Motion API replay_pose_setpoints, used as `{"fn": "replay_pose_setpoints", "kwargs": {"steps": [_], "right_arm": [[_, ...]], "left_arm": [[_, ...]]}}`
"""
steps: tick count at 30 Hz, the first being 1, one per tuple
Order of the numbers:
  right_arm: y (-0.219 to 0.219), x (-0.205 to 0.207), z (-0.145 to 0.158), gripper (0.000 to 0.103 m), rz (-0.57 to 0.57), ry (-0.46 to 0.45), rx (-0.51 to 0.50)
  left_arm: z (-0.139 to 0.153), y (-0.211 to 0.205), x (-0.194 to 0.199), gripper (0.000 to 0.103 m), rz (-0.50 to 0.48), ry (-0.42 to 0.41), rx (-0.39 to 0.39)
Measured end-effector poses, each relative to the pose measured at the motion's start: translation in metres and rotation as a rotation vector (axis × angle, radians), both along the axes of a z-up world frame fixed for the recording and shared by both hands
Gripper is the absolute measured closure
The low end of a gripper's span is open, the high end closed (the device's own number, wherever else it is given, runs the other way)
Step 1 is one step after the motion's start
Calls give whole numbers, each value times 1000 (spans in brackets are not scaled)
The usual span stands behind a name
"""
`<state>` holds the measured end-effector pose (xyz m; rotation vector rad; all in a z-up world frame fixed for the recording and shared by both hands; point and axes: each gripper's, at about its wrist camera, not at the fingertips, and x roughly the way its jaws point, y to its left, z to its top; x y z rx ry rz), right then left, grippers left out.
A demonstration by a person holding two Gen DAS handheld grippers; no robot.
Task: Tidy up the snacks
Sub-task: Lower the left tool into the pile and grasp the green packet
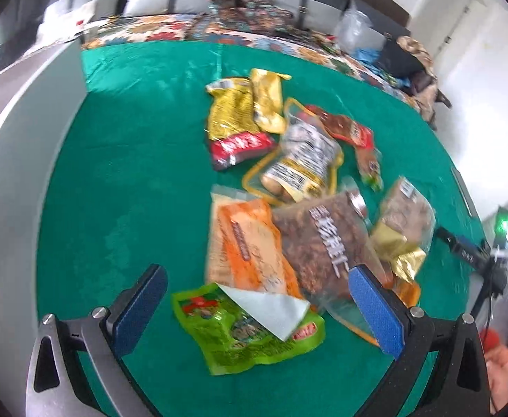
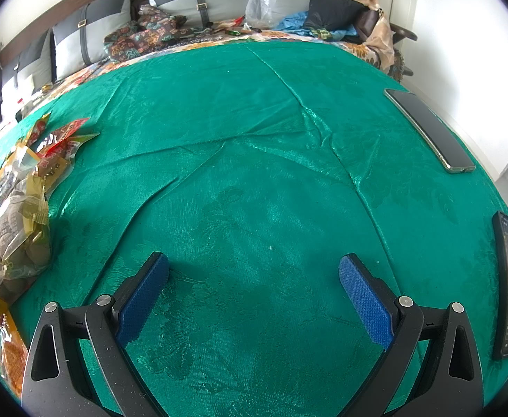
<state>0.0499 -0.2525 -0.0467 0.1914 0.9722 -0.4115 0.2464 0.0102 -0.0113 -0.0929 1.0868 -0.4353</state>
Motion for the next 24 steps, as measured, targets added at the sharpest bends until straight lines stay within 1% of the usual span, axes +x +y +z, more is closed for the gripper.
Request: {"fn": "replay_pose_setpoints", "kwargs": {"steps": [2, 6, 10, 13, 15, 17, 19, 22, 24], "right_arm": [[2, 0, 0, 3, 0, 0, 0], [1, 0, 0, 3, 0, 0, 0], [-1, 0, -1, 3, 0, 0, 0], [1, 0, 0, 3, -1, 0, 0], [-1, 0, 0, 3, 0, 0, 0], [1, 0, 0, 3, -1, 0, 0], [1, 0, 0, 3, -1, 0, 0], [1, 0, 0, 3, 0, 0, 0], [-1, 0, 0, 3, 0, 0, 0]], "left_arm": [[-6, -5, -2, 0, -35, 16, -5], [-12, -20, -10, 0, -103, -8, 68], [-21, -24, -17, 0, -132, 30, 47], [-24, -26, -35, 0, -161, 47, 47], [-27, -28, -51, 0, -194, 72, 45], [-30, -28, -67, 0, -227, 98, 55], [-31, -30, -82, 0, -269, 106, 74], [-27, -35, -95, 0, -321, 86, 115], [-18, -43, -96, 0, -354, 16, 189]]}}
